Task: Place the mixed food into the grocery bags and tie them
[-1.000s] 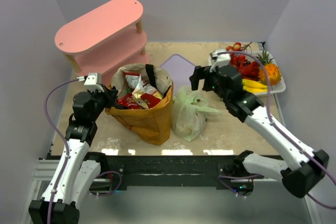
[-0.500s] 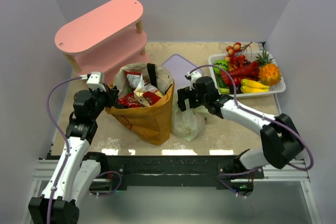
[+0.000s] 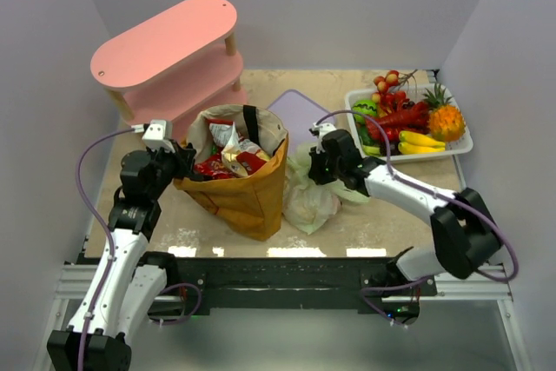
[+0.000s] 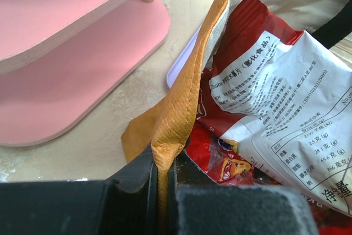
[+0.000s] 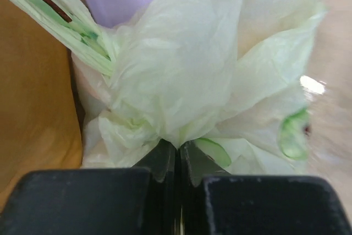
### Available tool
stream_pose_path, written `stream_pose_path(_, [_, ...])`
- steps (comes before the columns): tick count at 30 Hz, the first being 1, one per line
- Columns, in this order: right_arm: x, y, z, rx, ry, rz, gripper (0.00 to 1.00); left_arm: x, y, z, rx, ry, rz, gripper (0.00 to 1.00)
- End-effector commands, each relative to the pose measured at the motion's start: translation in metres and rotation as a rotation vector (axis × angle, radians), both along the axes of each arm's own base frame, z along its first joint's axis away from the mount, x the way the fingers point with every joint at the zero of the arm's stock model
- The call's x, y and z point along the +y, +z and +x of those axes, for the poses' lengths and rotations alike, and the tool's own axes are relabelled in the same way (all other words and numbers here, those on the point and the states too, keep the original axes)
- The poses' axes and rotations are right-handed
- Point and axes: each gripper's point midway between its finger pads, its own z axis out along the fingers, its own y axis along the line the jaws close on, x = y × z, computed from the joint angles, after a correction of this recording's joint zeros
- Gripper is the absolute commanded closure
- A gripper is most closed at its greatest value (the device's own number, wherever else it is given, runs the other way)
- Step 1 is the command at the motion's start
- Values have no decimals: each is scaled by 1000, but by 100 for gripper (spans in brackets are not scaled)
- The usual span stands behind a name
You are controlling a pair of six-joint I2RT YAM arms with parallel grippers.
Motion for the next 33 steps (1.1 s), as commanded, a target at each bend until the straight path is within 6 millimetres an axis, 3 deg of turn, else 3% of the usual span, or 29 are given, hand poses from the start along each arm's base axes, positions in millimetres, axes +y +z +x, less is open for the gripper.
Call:
stream_pose_path(1, [-26,118,16,-213,-152,31,100,8,-6,-4,15,14,54,100])
stream_pose_path(2, [-34,160,12,-304,-169,79,100,7,-5,-4,12,8,52,100])
stream_pose_path(3, [-36,189,7,-362,-168,124,100,6,-3,-4,2,2,50,100])
stream_pose_path(5, [-39,275,-7,-531,-142,269,100,3,0,-4,-9,-14,40,100])
stream_pose_path(6, [-37,302,-13,-585,-119,322,100,1,2,-3,-14,-25,35,100])
stream_pose_path(7, [-31,348,-24,-669,-65,417,100,0,2,-4,-15,-28,31,100])
stream_pose_path(9, [-26,392,-35,-755,-6,499,100,-2,3,-3,-16,-39,25,100])
stream_pose_path(10, [-20,430,-47,-841,58,582,100,-2,3,-3,-17,-43,22,100])
stream_pose_path(12, [-6,455,-47,-893,128,642,100,-4,4,-4,-22,-57,14,100])
stream_pose_path(13, [-1,483,-56,-959,185,700,100,-4,4,-4,-21,-57,12,100])
stream_pose_path(14, [6,493,-59,-977,222,730,100,-4,4,-4,-22,-59,10,100])
stream_pose_path(15, [21,486,-44,-952,238,727,100,-5,4,-4,-22,-65,8,100])
stream_pose_path(16, [28,494,-44,-968,256,745,100,-5,3,-5,-20,-65,7,100])
stream_pose_path(18, [55,482,-44,-942,308,740,100,-6,5,-6,-28,-67,4,100])
stream_pose_path(19, [74,460,-34,-906,315,701,100,-6,5,-6,-28,-70,4,100])
stream_pose_path(21, [106,434,-43,-899,377,630,100,-8,7,-7,-37,-79,1,100])
stream_pose_path(22, [125,403,-38,-847,409,590,100,-9,6,-8,-39,-85,0,100])
stream_pose_path(24, [150,375,-48,-809,485,561,100,-10,8,-8,-47,-96,-1,100])
stream_pose_path(26, [172,334,-54,-754,553,490,100,-11,9,-9,-51,-102,-1,100])
stream_pose_path(29, [195,286,-70,-620,665,421,100,-15,13,-10,-66,-123,-6,100])
stream_pose_path(32, [203,246,-78,-485,710,313,100,-15,18,-11,-91,-125,-4,100])
stream_pose_path(33, [204,225,-77,-430,709,270,100,-15,21,-11,-100,-127,-6,100])
